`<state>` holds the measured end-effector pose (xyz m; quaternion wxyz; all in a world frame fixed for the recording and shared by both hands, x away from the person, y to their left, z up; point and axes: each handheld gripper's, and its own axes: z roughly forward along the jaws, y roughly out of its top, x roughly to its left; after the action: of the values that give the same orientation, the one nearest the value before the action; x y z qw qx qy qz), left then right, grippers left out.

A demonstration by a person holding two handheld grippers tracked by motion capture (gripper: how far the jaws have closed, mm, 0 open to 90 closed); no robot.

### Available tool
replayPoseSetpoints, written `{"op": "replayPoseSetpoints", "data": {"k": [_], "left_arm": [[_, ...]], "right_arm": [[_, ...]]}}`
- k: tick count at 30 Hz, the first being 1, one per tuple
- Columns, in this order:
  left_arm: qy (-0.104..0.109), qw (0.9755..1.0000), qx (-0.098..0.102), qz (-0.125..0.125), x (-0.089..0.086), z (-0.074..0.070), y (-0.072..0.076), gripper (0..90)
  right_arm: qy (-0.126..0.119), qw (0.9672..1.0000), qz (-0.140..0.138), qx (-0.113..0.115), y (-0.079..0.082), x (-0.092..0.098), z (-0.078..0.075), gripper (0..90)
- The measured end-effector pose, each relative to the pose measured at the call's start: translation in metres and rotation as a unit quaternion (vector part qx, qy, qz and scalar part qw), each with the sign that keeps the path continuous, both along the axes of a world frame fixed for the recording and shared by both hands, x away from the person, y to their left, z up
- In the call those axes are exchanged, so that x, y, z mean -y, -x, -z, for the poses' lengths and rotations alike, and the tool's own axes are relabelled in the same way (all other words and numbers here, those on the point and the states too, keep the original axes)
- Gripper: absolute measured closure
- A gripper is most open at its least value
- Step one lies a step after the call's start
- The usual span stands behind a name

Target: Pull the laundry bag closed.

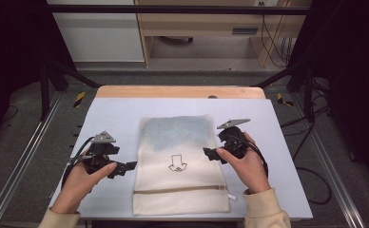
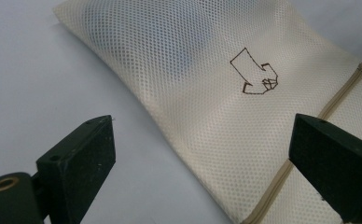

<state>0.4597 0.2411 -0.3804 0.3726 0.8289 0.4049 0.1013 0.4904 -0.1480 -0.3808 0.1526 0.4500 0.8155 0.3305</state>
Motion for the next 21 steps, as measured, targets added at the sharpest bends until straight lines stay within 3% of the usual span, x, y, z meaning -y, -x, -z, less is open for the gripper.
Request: {"op": "replayPoseSetpoints", "data": {"k": [2,8,18,21], "left_arm": [[-0.005,0.9999,0.008,-0.009,-0.002,-0.002,-0.002,7.7],[-0.022,0.9984,0.027,-0.046,-0.026,0.004,-0.002,6.1],[-0.02,0.9958,0.017,-0.088,-0.062,0.017,-0.003,6.1],[-0.04,0.9946,0.019,-0.095,-0.071,0.02,-0.002,6.1]], "right_arm": [[-0.003,0.9998,0.013,0.012,-0.001,-0.002,0.0,9.0],[0.003,0.9998,0.016,0.008,0.002,0.005,0.009,7.8],[0.001,0.9987,0.049,0.011,0.007,0.041,0.016,7.5],[0.005,0.9981,0.06,0.014,0.008,0.051,0.017,7.5]]}}
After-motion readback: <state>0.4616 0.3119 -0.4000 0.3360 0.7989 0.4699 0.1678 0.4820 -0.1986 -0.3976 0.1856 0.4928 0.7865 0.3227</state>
